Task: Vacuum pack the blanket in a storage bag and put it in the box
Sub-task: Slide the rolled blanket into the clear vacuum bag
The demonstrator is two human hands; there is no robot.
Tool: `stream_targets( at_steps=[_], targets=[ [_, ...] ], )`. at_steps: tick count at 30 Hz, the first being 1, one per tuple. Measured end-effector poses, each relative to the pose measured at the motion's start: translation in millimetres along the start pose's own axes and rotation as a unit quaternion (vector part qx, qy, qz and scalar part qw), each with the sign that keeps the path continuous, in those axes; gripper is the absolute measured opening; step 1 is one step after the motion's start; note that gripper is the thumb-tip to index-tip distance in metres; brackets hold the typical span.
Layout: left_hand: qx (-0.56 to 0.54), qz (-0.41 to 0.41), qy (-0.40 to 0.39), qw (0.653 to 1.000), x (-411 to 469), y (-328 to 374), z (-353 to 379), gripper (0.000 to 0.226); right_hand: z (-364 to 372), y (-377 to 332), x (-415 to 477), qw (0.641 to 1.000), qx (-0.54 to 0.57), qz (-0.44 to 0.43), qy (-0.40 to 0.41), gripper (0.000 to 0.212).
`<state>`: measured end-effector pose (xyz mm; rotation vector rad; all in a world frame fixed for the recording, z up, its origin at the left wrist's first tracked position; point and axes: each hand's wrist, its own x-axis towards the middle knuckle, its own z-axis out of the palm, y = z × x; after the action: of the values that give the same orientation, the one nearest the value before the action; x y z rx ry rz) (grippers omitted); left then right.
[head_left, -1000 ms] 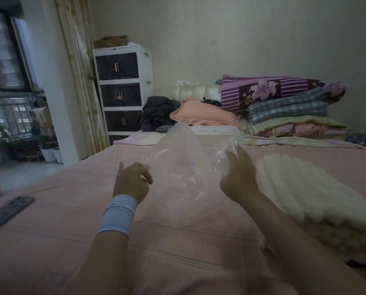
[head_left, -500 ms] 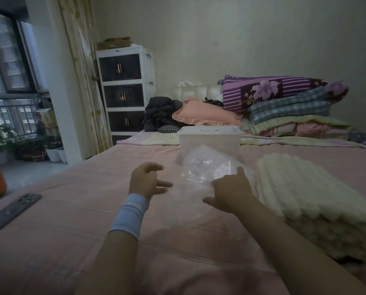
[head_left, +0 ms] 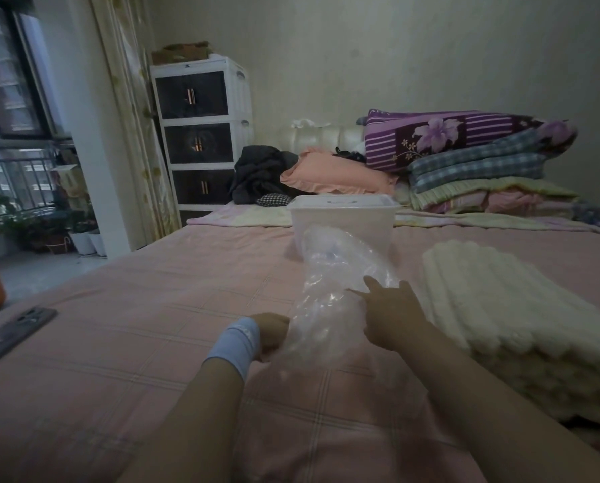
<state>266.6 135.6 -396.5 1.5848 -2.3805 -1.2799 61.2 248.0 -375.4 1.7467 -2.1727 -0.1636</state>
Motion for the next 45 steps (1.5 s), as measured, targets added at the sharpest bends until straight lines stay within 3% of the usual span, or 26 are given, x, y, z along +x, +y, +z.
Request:
stream_targets(
  at_steps=[2, 4, 6, 8, 10, 11, 12, 14, 16, 17, 20, 23, 25, 26, 27, 30, 33, 34, 35, 37, 38, 39, 40, 42, 43, 45],
  targets=[
    [-0.023, 0.037, 0.078, 0.996, 4, 6, -1, 0.024, -2, -2, -1, 0.999, -0.002, 0.008, 0.041, 0.071],
    [-0.122, 0.102, 0.209, 0.965, -6, 20, -9, 0.024, -4, -6, 0, 0.992, -0.004, 0.034, 0.125, 0.069],
    [-0.156, 0.166, 0.392, 0.891, -23, 38, -26, 0.022, -10, -16, 2, 0.971, 0.004, 0.059, 0.233, 0.076],
    [-0.077, 0.267, 0.564, 0.778, -38, 52, -42, 0.023, -17, -28, 3, 0.953, 0.016, 0.060, 0.297, 0.088],
    [0.017, 0.326, 0.639, 0.696, -44, 53, -54, 0.027, -20, -38, 5, 0.946, 0.046, 0.038, 0.318, 0.099],
    [0.051, 0.321, 0.644, 0.693, -44, 47, -60, 0.029, -18, -42, 6, 0.945, 0.065, 0.005, 0.319, 0.105],
    [0.073, 0.290, 0.631, 0.716, -44, 39, -65, 0.031, -13, -44, 6, 0.947, 0.077, -0.052, 0.308, 0.110],
    [0.100, 0.141, 0.543, 0.822, -34, 11, -75, 0.042, 1, -46, 3, 0.949, 0.075, -0.178, 0.248, 0.121],
    [0.124, -0.045, 0.397, 0.908, -31, -15, -81, 0.064, 11, -49, 0, 0.946, 0.130, -0.152, 0.256, 0.123],
    [0.132, -0.097, 0.345, 0.924, -33, -21, -82, 0.076, 11, -52, 0, 0.933, 0.190, -0.083, 0.292, 0.123],
    [0.155, -0.089, 0.357, 0.917, -37, -21, -74, 0.082, 3, -58, 5, 0.850, 0.363, 0.133, 0.357, 0.130],
    [0.157, 0.156, 0.426, 0.877, -45, 6, -55, 0.070, -1, -55, 11, 0.759, 0.480, 0.260, 0.356, 0.145],
    [0.191, 0.260, 0.353, 0.878, -53, 29, -36, 0.084, 1, -53, 17, 0.665, 0.640, 0.291, 0.250, 0.148],
    [0.231, 0.262, 0.301, 0.888, -54, 36, -26, 0.095, 2, -54, 20, 0.611, 0.717, 0.285, 0.175, 0.147],
    [0.279, 0.239, 0.259, 0.893, -52, 39, -18, 0.105, 3, -54, 19, 0.584, 0.754, 0.269, 0.131, 0.146],
    [0.335, 0.143, 0.208, 0.908, -43, 27, -16, 0.121, 6, -51, 16, 0.581, 0.762, 0.233, 0.166, 0.142],
    [0.345, 0.036, 0.187, 0.919, -47, 10, -35, 0.110, 5, -41, 21, 0.505, 0.804, 0.282, 0.141, 0.129],
    [0.352, -0.009, 0.172, 0.920, -49, 6, -40, 0.099, 7, -38, 24, 0.518, 0.798, 0.277, 0.133, 0.112],
    [0.348, -0.049, 0.159, 0.923, -52, 2, -45, 0.089, 7, -36, 23, 0.582, 0.764, 0.241, 0.136, 0.088],
    [0.308, -0.083, 0.184, 0.930, -59, -2, -52, 0.069, 4, -37, 15, 0.795, 0.557, 0.095, 0.221, 0.058],
    [0.286, -0.080, 0.240, 0.924, -65, 1, -55, 0.057, -1, -39, 11, 0.867, 0.424, 0.002, 0.260, 0.057],
    [0.268, -0.066, 0.318, 0.907, -75, 6, -59, 0.047, -8, -43, 6, 0.906, 0.316, -0.082, 0.269, 0.056],
    [0.244, -0.035, 0.402, 0.882, -83, 12, -63, 0.040, -15, -48, 3, 0.925, 0.251, -0.146, 0.245, 0.054],
    [0.160, 0.091, 0.497, 0.848, -91, 22, -70, 0.032, -27, -64, -2, 0.944, 0.226, -0.235, 0.063, 0.049],
    [0.119, 0.159, 0.481, 0.854, -91, 25, -70, 0.028, -30, -69, -5, 0.925, 0.268, -0.258, -0.081, 0.044],
    [0.126, 0.215, 0.362, 0.898, -85, 25, -59, 0.031, -31, -73, -11, 0.810, 0.437, -0.263, -0.291, 0.038]
  ],
)
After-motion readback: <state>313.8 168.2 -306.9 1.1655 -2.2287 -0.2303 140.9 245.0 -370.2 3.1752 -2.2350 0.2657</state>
